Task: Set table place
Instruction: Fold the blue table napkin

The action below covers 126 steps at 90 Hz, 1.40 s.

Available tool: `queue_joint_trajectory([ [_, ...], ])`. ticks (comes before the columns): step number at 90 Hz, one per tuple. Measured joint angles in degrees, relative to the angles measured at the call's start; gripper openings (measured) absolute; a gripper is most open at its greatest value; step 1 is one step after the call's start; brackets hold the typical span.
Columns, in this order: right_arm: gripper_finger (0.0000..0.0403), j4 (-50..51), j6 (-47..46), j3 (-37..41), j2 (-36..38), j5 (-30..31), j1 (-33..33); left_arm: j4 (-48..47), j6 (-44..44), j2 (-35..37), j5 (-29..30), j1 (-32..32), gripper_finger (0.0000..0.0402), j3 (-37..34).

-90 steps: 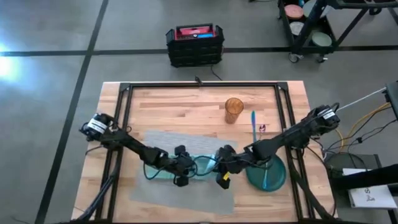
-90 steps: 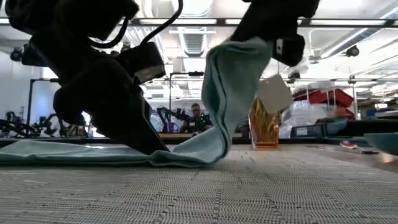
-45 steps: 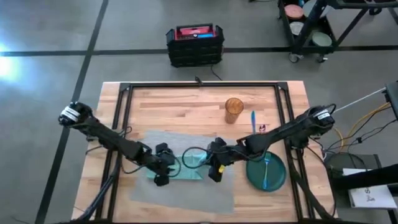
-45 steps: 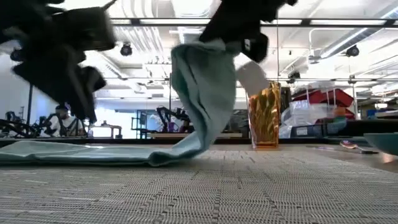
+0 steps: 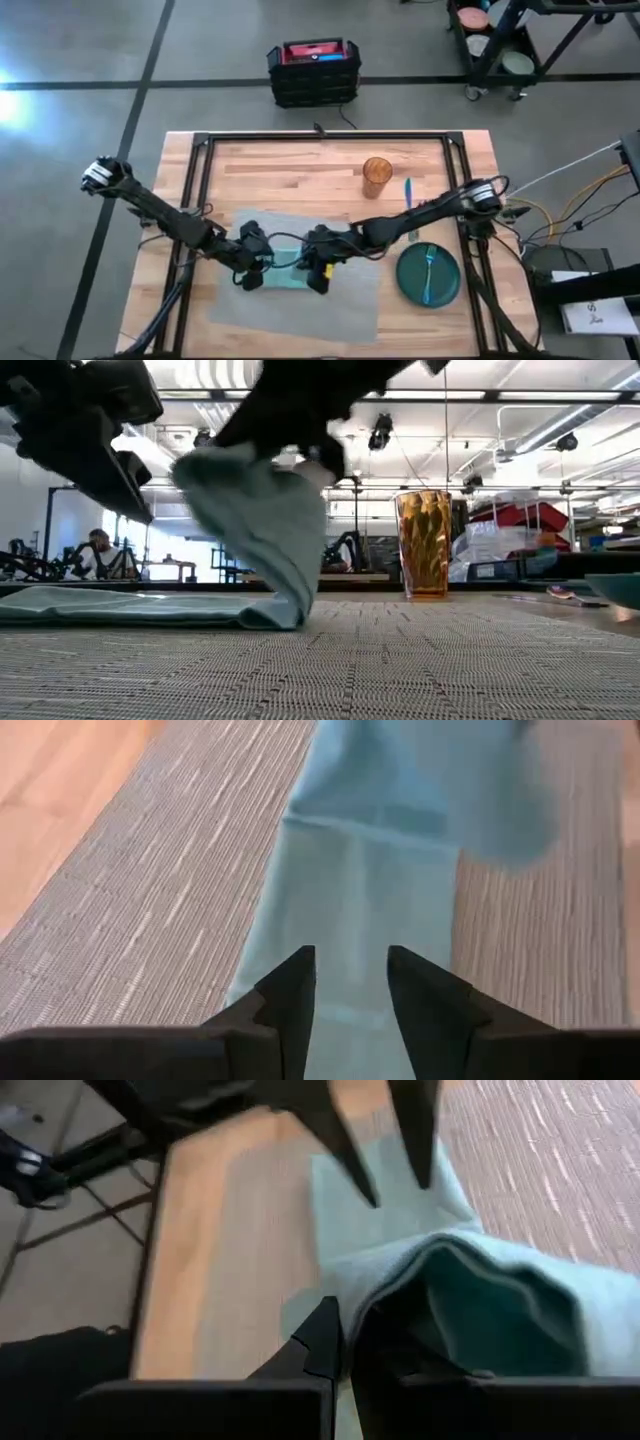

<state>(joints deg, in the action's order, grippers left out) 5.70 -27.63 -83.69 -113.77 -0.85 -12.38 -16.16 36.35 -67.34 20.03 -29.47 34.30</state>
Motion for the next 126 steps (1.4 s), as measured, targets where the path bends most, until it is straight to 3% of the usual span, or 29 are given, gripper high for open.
queue_joint_trajectory([
  [30, 0.0000, -0.62, 0.21, -9.03, -9.11, -3.29, 2.00, -12.44, 3.38, 7.06, 2.72, -0.52, 0.0113, 0.35],
  [78, 0.0000, -4.73, 1.52, -19.02, -19.44, -5.54, 2.69, -11.10, 3.20, 10.72, 4.95, -1.12, 0.0113, 0.16],
  [126, 0.0001, -4.50, 2.02, -19.97, -20.18, -6.70, 2.80, -10.64, 3.20, 10.59, 4.98, -1.20, 0.0113, 0.29],
])
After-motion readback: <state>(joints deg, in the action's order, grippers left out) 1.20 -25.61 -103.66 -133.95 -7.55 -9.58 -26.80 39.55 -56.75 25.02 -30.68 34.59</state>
